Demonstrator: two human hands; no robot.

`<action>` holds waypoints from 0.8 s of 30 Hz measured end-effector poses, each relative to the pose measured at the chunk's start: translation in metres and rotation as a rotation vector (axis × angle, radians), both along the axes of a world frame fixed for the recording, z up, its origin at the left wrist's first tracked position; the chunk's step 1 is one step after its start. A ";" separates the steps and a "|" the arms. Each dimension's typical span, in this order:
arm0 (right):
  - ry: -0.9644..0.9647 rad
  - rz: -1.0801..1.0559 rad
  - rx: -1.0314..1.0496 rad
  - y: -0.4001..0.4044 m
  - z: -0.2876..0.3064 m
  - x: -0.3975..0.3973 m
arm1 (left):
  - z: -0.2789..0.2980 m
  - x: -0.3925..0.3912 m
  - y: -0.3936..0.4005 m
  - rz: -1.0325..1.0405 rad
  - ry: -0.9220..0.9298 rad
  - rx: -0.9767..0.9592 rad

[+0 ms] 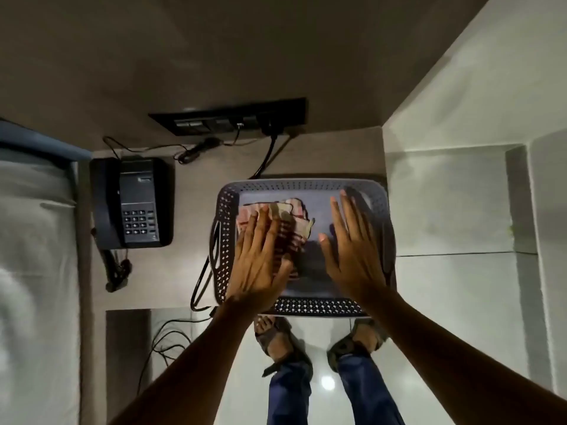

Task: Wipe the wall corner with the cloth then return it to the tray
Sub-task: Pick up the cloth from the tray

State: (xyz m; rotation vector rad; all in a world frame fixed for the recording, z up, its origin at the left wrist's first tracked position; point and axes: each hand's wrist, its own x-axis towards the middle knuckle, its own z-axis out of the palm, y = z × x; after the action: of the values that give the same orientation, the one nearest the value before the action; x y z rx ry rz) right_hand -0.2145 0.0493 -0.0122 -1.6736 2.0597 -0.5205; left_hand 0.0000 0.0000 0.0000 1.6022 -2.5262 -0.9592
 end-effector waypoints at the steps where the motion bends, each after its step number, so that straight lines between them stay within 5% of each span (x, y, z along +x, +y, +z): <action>1: 0.014 0.008 0.000 0.001 -0.010 0.001 | -0.008 0.001 -0.003 -0.011 -0.006 -0.030; 11: 0.311 -0.008 -0.002 0.008 -0.069 0.010 | -0.069 -0.008 -0.007 -0.001 -0.283 -0.192; 24: 0.225 -0.007 0.045 0.004 -0.062 0.013 | -0.055 -0.014 -0.005 0.135 -0.015 -0.089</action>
State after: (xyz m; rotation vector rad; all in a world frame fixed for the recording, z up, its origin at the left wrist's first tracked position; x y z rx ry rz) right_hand -0.2014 0.0531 -0.0743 -1.7687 2.2166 -0.2964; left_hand -0.0141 -0.0055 -0.0552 1.7336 -2.3963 -0.8119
